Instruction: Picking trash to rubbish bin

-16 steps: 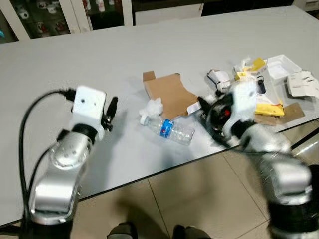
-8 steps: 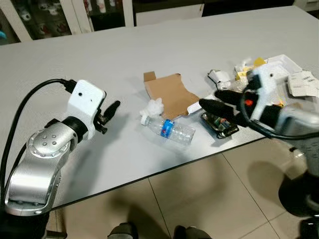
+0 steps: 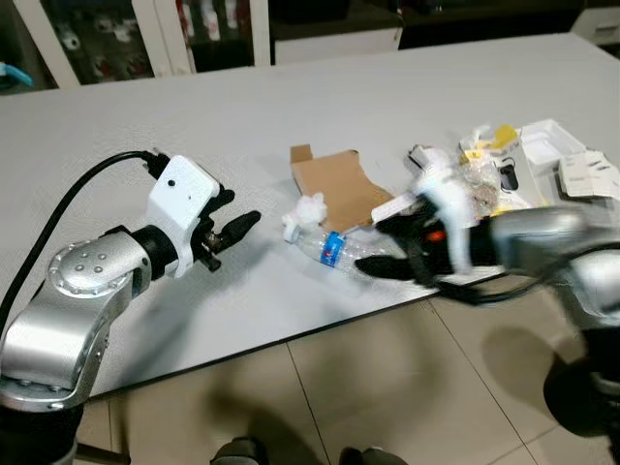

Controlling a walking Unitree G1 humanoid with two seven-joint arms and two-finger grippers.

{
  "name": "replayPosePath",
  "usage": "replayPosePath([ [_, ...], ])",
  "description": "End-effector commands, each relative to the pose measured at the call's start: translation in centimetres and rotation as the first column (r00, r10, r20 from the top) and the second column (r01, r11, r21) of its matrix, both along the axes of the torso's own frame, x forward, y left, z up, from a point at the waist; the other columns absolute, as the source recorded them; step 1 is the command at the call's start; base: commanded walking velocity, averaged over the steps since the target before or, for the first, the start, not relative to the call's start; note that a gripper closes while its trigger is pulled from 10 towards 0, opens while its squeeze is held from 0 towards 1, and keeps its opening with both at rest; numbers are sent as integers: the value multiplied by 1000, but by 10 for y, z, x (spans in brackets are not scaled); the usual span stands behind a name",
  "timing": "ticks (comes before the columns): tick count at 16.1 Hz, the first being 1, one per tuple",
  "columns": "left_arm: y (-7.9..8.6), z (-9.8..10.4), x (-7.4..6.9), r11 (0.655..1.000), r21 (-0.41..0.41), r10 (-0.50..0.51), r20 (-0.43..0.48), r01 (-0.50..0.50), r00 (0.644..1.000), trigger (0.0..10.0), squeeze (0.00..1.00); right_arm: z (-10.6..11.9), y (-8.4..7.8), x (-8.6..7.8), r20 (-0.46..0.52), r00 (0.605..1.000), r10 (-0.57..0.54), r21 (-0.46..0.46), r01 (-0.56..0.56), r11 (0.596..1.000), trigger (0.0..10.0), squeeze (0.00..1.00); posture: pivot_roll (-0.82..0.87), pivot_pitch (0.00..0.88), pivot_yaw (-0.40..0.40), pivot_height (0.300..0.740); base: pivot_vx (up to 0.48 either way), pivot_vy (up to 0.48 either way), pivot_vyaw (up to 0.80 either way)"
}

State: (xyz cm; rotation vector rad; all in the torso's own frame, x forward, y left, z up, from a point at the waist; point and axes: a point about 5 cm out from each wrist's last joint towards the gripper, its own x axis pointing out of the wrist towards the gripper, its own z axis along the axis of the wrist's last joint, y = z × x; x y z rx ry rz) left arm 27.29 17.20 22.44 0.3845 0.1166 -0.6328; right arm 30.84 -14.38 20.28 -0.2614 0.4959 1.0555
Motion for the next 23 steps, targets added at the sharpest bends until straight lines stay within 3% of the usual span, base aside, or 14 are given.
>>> replayPosePath([
  [1,-1,-2,-3,999,10,-40,-31,40,999,10000,0,-2,1,5,29,1000,11,-50,-9,999,10000,1000,21,56,-18,740,0,0,0],
  [4,-6,0,-7,994,0,-112,-65,112,992,10000,0,4,5,26,141,990,-3,-137,23,990,10000,1000,17,56,-17,740,0,0,0],
  [5,-10,3,-8,988,-16,-157,-75,156,985,10000,0,6,5,33,163,987,-6,-160,32,987,10000,145,21,51,-19,740,0,0,0],
  [6,-12,5,-9,982,-20,-186,-84,185,979,10000,0,7,2,36,175,985,-2,-196,37,980,10000,0,23,50,-23,740,0,0,0],
  [10,-16,4,-8,982,-49,-186,-79,183,979,10000,0,5,-13,34,118,993,8,-252,22,967,10000,0,17,76,-24,740,0,0,0],
  [11,-16,0,-4,992,-46,-120,-51,118,991,10000,0,4,-20,34,136,991,-22,-251,56,966,10000,0,24,74,-23,740,0,0,0],
  [13,-17,-9,4,992,-125,21,-62,-29,998,10000,0,1,-28,28,139,987,-79,-193,106,976,10000,0,33,79,-20,740,0,0,0],
  [14,-22,-15,4,991,-126,31,-70,-40,997,10000,0,-5,-28,20,129,989,-75,-185,98,978,10000,0,25,82,-7,740,0,0,0],
  [15,-30,-19,2,992,-122,-4,-84,-6,996,10000,0,-12,-27,12,95,995,-42,-198,60,978,10000,0,14,87,7,740,0,0,0],
  [17,-39,-14,1,987,-136,-93,-83,81,992,10000,0,-12,-26,11,89,996,-24,-225,43,973,10000,0,-14,93,28,740,0,0,0],
  [19,-39,-9,-2,980,-75,-191,-100,184,976,10000,0,-8,-26,18,109,994,-10,-259,39,965,10000,0,-16,100,26,740,0,0,0],
  [23,-33,-8,-9,962,-34,-272,-135,270,953,10000,0,0,-21,35,135,991,6,-301,35,953,10000,0,-19,85,9,740,0,0,0],
])
